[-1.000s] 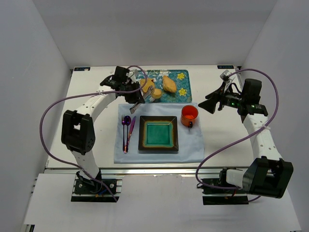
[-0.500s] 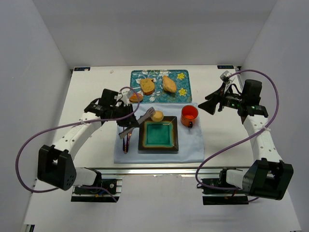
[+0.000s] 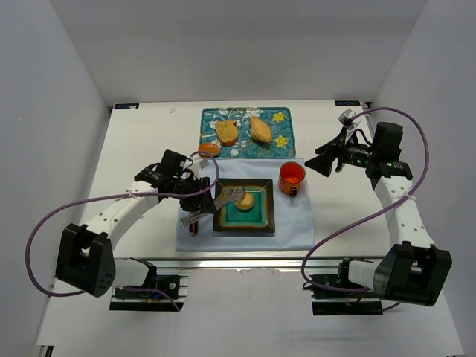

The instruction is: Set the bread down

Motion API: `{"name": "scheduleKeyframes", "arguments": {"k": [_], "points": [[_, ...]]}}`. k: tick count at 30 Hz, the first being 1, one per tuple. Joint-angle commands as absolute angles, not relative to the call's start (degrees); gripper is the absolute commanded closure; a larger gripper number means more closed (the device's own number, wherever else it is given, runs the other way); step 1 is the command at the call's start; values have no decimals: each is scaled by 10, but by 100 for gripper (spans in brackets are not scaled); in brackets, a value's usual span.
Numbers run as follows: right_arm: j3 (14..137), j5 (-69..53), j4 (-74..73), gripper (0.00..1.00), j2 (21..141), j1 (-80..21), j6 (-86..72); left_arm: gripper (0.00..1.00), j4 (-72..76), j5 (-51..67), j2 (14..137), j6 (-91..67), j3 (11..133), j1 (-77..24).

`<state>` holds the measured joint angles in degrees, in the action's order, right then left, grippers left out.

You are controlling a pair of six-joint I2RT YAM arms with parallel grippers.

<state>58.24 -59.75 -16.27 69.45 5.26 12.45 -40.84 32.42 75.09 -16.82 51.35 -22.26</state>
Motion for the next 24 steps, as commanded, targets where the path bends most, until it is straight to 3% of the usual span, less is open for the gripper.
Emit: {"name": "scheduleKeyframes", "arguments": {"k": [1, 16, 19, 24], "points": [[582, -608, -158, 19, 682, 56, 125, 39, -406, 323, 728, -156, 526, -226], [584, -614, -163, 19, 686, 56, 134, 44, -431, 227, 672, -176, 637, -192], [584, -616, -162, 19, 686, 56, 136, 52, -454, 152, 671, -157, 642, -128], [581, -627, -163, 19, 686, 56, 140, 56, -360, 43, 675, -89, 560, 28]]}}
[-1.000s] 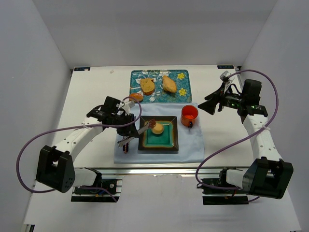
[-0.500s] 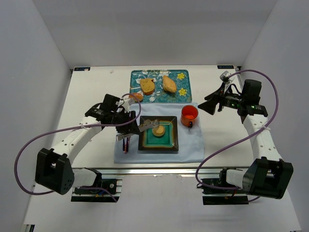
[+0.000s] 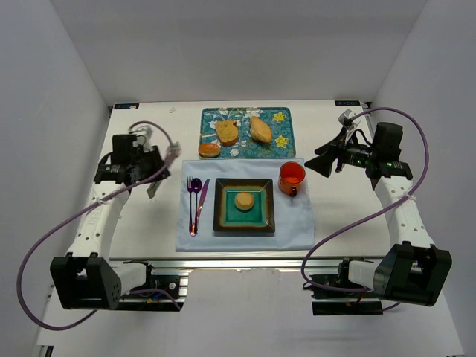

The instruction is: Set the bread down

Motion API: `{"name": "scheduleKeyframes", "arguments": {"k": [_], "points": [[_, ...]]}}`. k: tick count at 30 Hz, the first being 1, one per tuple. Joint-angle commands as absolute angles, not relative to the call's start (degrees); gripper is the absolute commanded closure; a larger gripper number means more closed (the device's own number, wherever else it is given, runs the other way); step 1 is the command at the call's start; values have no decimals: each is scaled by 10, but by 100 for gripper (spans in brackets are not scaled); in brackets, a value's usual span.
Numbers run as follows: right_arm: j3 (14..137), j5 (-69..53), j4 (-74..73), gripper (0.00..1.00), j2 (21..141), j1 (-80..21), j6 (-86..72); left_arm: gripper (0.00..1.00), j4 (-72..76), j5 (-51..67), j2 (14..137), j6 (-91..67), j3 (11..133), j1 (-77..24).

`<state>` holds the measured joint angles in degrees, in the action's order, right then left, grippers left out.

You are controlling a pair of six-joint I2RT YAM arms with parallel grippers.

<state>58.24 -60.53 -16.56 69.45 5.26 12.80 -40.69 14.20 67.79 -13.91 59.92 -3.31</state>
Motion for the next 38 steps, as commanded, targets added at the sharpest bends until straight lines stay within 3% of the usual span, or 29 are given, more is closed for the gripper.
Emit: {"name": "scheduleKeyframes", "arguments": {"k": [1, 9, 16, 21, 24, 25, 27, 33, 38], "points": [[583, -628, -167, 19, 686, 56, 141, 56, -336, 20, 682, -69, 532, 40], [592, -642, -213, 19, 683, 56, 178, 52, -134, -1, 826, -1, 481, 76], [577, -634, -216, 19, 667, 56, 185, 33, -100, -13, 912, -20, 482, 77], [577, -634, -221, 19, 671, 56, 190, 25, -98, -19, 933, -42, 480, 77], [587, -623, -231, 17, 677, 56, 199, 17, -105, -40, 919, -51, 482, 80], [590, -621, -232, 11, 678, 56, 199, 11, -108, -47, 911, -54, 483, 81], [598, -606, -238, 11, 682, 56, 194, 2, -122, -60, 876, -65, 491, 87], [623, -409, -213, 11, 703, 55, 21, 2, -173, -24, 745, -118, 528, 91], [650, -420, -199, 11, 732, 55, 28, 2, -163, 161, 641, -184, 511, 91]]}}
